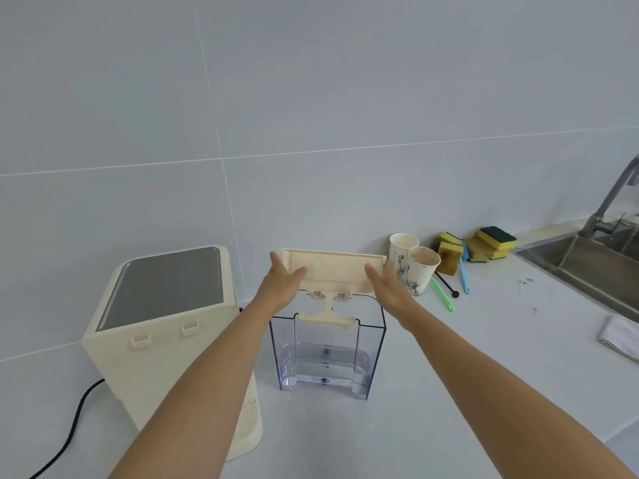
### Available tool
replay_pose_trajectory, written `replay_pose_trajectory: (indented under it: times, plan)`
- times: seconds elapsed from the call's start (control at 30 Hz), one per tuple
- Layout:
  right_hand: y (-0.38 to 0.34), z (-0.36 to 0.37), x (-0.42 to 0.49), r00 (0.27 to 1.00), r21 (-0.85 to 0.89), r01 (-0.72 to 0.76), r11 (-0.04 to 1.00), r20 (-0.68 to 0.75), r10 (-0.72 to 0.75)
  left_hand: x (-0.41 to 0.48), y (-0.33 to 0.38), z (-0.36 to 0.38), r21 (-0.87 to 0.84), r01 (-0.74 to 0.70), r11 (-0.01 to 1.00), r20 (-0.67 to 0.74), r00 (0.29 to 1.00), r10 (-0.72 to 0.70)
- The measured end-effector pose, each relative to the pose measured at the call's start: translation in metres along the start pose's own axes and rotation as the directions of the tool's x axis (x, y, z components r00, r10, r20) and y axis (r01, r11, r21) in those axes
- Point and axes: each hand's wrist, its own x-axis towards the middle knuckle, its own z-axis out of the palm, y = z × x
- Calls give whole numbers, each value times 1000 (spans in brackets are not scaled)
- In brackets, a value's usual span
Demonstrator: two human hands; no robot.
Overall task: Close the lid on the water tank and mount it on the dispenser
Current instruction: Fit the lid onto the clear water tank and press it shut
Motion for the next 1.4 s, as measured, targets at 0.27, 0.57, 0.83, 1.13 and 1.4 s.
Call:
replay_pose_trajectory:
  times: [0.27, 0.57, 0.83, 1.13, 1.4]
  plan:
    - [-2, 2, 3, 999, 100, -8, 995, -42, 12, 0, 6, -3, -125, 9, 992, 2, 1000, -9]
    - [-7, -1, -29, 996, 161, 53, 985, -86, -39, -12, -4, -2, -249, -59, 967, -111, 993, 32]
    - [1, 6, -57, 991, 48, 29, 998, -133, -22, -40, -23, 14, -373, -89, 923, -197, 980, 15]
    - [31, 22, -87, 995, -89, -24, 996, -97, 15, -66, -49, 30, -351, -54, 935, -210, 977, -22]
    - [38, 22, -92, 997, -150, -22, 988, -81, 9, -70, -59, 38, -310, -53, 949, -213, 977, -15]
